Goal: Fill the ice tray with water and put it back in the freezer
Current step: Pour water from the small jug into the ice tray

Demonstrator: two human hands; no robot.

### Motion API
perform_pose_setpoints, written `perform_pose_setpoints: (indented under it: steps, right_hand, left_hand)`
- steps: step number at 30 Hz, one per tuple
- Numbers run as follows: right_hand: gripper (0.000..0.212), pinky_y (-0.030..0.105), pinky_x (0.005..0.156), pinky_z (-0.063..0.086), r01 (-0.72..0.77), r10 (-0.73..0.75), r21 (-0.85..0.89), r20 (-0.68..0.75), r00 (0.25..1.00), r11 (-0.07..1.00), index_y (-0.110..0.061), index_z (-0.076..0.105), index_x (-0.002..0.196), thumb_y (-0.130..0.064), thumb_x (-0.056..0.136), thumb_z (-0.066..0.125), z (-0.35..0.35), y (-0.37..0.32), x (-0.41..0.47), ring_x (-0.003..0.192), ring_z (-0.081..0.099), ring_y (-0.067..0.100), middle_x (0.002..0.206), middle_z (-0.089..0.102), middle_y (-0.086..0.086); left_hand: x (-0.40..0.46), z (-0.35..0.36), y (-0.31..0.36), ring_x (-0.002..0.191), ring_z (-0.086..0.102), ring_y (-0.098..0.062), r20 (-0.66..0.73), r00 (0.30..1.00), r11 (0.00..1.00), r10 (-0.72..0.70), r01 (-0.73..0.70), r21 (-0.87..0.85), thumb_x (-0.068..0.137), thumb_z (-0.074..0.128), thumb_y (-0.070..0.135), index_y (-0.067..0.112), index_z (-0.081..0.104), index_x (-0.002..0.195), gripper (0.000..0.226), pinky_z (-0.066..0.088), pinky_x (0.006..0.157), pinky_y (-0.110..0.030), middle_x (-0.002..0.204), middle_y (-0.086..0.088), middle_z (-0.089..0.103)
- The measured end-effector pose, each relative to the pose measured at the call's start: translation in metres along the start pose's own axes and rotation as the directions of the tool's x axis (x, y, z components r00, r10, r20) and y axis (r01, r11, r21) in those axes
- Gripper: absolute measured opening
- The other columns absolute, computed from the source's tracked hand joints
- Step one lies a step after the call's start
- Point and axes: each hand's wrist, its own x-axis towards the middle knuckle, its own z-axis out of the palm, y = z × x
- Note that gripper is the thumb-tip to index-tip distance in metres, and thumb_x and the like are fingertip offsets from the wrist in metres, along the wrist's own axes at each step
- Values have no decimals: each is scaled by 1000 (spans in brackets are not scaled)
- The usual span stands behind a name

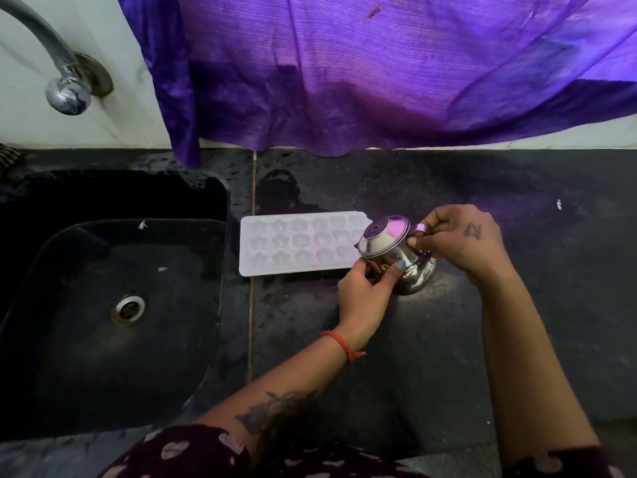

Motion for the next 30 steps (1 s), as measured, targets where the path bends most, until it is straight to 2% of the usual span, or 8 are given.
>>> perform_pose_setpoints:
  steps: [4,8,14,19,23,30]
  right_hand:
    - [14,47,82,56,-1,1,-7,8,1000,1000,-21,66,73,-21,72,80,0,0,0,79,68,17,75,71,0]
    - [14,47,81,56,4,-4,-7,-3,1000,1000,-20,68,73,-23,71,81,0,1,0,79,68,19,73,72,1]
    - [14,46,81,55,7,-7,-17,-3,1000,1000,-23,66,72,-23,72,80,0,1,0,79,67,16,74,71,-1]
    - [14,45,82,55,-8,8,-16,1,1000,1000,-22,66,74,-23,73,80,0,1,0,80,67,16,75,71,-1]
    - [15,46,83,55,-19,19,4,0,1000,1000,-21,67,73,-23,71,81,0,3,0,80,67,17,75,71,0]
    - [15,49,83,56,-52,54,158,-7,999,986,-18,67,69,-12,70,81,0,12,0,79,70,22,72,72,4]
  left_hand:
    - [0,-1,0,97,66,-14,18,1000,1000,-7,7,-11,77,72,42,26,65,102,31,55,88,-43,100,4,70]
    - [-1,0,1,95,67,-14,10,1000,1000,-13,13,-19,80,73,36,23,65,100,25,55,87,-43,92,10,68]
    - [0,0,0,95,67,-15,8,1000,1000,-15,15,-9,76,73,42,29,64,95,24,55,87,-45,95,7,70]
    - [0,1,1,99,66,-15,18,999,1000,-28,28,-14,79,72,37,22,66,105,31,54,89,-43,100,5,69]
    - [-1,1,2,96,67,-14,1,1000,1000,-20,20,17,79,72,38,20,66,105,32,55,88,-42,97,6,69]
    - [-4,1,9,95,66,-12,-43,997,990,57,-51,131,80,72,37,16,65,110,37,52,87,-29,102,3,71]
